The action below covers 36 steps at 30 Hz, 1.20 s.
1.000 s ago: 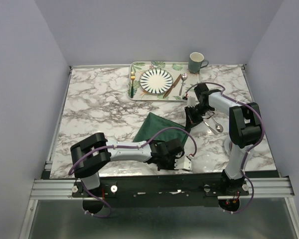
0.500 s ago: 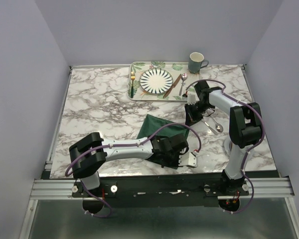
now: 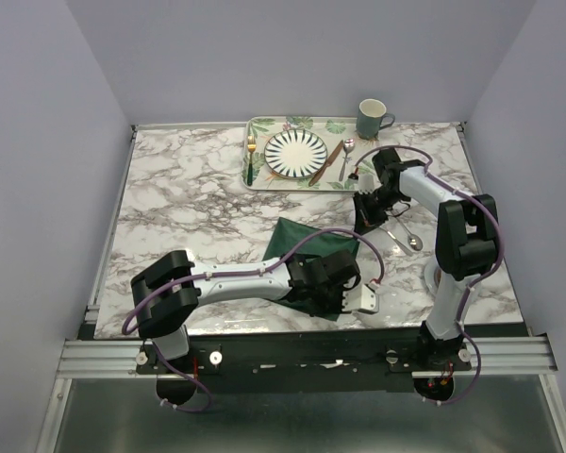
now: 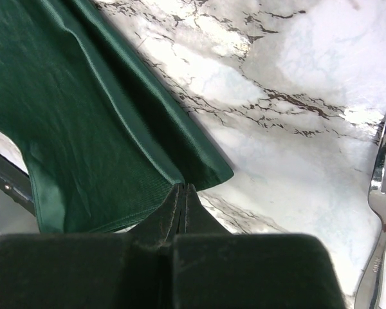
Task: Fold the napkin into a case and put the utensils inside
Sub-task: Smooth out the square-folded napkin at the center of the board.
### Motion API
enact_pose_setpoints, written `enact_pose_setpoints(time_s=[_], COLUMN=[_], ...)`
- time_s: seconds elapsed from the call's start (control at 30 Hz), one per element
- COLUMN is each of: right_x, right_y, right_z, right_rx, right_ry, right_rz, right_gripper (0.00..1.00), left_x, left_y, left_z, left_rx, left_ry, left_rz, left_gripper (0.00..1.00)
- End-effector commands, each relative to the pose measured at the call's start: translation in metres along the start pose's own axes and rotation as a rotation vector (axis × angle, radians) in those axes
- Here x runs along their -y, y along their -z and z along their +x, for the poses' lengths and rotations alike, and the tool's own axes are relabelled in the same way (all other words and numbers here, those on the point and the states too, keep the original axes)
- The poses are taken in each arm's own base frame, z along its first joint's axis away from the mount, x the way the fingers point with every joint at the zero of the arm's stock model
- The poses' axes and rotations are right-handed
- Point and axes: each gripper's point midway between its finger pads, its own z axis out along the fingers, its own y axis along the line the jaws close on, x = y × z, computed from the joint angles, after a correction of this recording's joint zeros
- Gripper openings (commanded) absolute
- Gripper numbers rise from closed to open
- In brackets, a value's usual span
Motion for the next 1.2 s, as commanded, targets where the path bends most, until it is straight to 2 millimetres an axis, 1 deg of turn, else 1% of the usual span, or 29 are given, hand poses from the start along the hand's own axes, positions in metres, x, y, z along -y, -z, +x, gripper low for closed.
enact_pose_setpoints(time_s=[0.0, 0.1, 0.27, 0.37, 0.4, 0.47, 0.5, 0.53, 0.57, 0.6, 0.63, 0.67, 0.7, 0.73, 0.77, 0.8, 0.83, 0.87, 0.9, 0.93, 0.97, 1.0, 1.1, 1.17], right_x=[0.018, 0.026, 0.032, 0.034, 0.035, 0.034, 0.034, 0.034, 0.034, 0.033, 0.032, 0.029, 0.026, 0.024, 0.021, 0.015, 0.013, 0.009, 0.006, 0.003, 0.001, 0.000, -0.002, 0.001], right_y=[-0.001, -0.007, -0.015, -0.019, -0.019, -0.019, -0.019, -0.020, -0.021, -0.020, -0.020, -0.020, -0.017, -0.014, -0.011, -0.002, 0.003, 0.007, 0.012, 0.020, 0.023, 0.025, 0.024, 0.017], right_z=[-0.002, -0.002, -0.006, -0.008, -0.008, -0.012, -0.012, -0.012, -0.011, -0.012, -0.011, -0.009, -0.009, -0.009, -0.010, -0.013, -0.015, -0.017, -0.018, -0.022, -0.024, -0.025, -0.027, -0.026], right_rx=[-0.009, -0.011, -0.013, -0.015, -0.017, -0.009, -0.010, -0.014, -0.022, -0.028, -0.037, -0.043, -0.043, -0.038, -0.031, -0.013, -0.003, 0.009, 0.019, 0.042, 0.053, 0.058, 0.063, 0.049], right_ry=[0.018, 0.020, 0.015, 0.009, 0.008, 0.012, 0.008, 0.004, 0.002, 0.000, 0.006, 0.006, 0.011, 0.018, 0.025, 0.039, 0.053, 0.064, 0.072, 0.088, 0.095, 0.097, 0.095, 0.083], right_rz=[0.054, 0.074, 0.085, 0.082, 0.081, 0.078, 0.078, 0.075, 0.073, 0.068, 0.061, 0.043, 0.036, 0.032, 0.024, 0.021, 0.018, 0.011, 0.011, 0.014, 0.016, 0.014, 0.005, -0.004], right_gripper=[0.01, 0.01, 0.01, 0.01, 0.01, 0.01, 0.01, 0.02, 0.03, 0.06, 0.09, 0.13, 0.19, 0.22, 0.25, 0.34, 0.40, 0.46, 0.56, 0.60, 0.62, 0.64, 0.63, 0.61], left_x=[0.007, 0.008, 0.006, 0.004, 0.004, 0.004, 0.004, 0.003, 0.001, 0.005, 0.005, 0.000, -0.002, 0.003, -0.006, -0.007, -0.007, -0.006, -0.012, -0.015, -0.016, -0.022, -0.026, -0.028], left_y=[-0.003, -0.011, -0.028, -0.034, -0.035, -0.037, -0.036, -0.035, -0.033, -0.028, -0.024, -0.011, -0.001, 0.008, 0.027, 0.036, 0.044, 0.053, 0.060, 0.063, 0.064, 0.066, 0.061, 0.052], left_z=[-0.011, -0.009, -0.001, 0.003, 0.005, 0.005, 0.006, 0.008, 0.005, 0.005, 0.005, 0.002, 0.002, -0.003, -0.003, 0.000, 0.003, 0.012, 0.023, 0.032, 0.043, 0.053, 0.067, 0.077], left_rx=[0.022, 0.005, -0.040, -0.063, -0.073, -0.083, -0.089, -0.093, -0.086, -0.086, -0.077, -0.045, -0.026, 0.016, 0.061, 0.073, 0.085, 0.089, 0.079, 0.069, 0.050, 0.042, 0.022, -0.005], left_ry=[0.027, 0.048, 0.073, 0.077, 0.080, 0.081, 0.085, 0.096, 0.104, 0.117, 0.135, 0.157, 0.175, 0.192, 0.216, 0.231, 0.237, 0.244, 0.261, 0.279, 0.295, 0.331, 0.358, 0.385], left_rz=[0.044, 0.061, 0.066, 0.065, 0.068, 0.074, 0.078, 0.084, 0.089, 0.118, 0.138, 0.144, 0.158, 0.199, 0.178, 0.179, 0.179, 0.174, 0.162, 0.149, 0.130, 0.118, 0.111, 0.100], left_gripper=[0.02, 0.03, 0.05, 0.09, 0.14, 0.20, 0.29, 0.35, 0.40, 0.48, 0.52, 0.55, 0.61, 0.62, 0.63, 0.64, 0.64, 0.64, 0.64, 0.63, 0.63, 0.63, 0.61, 0.60])
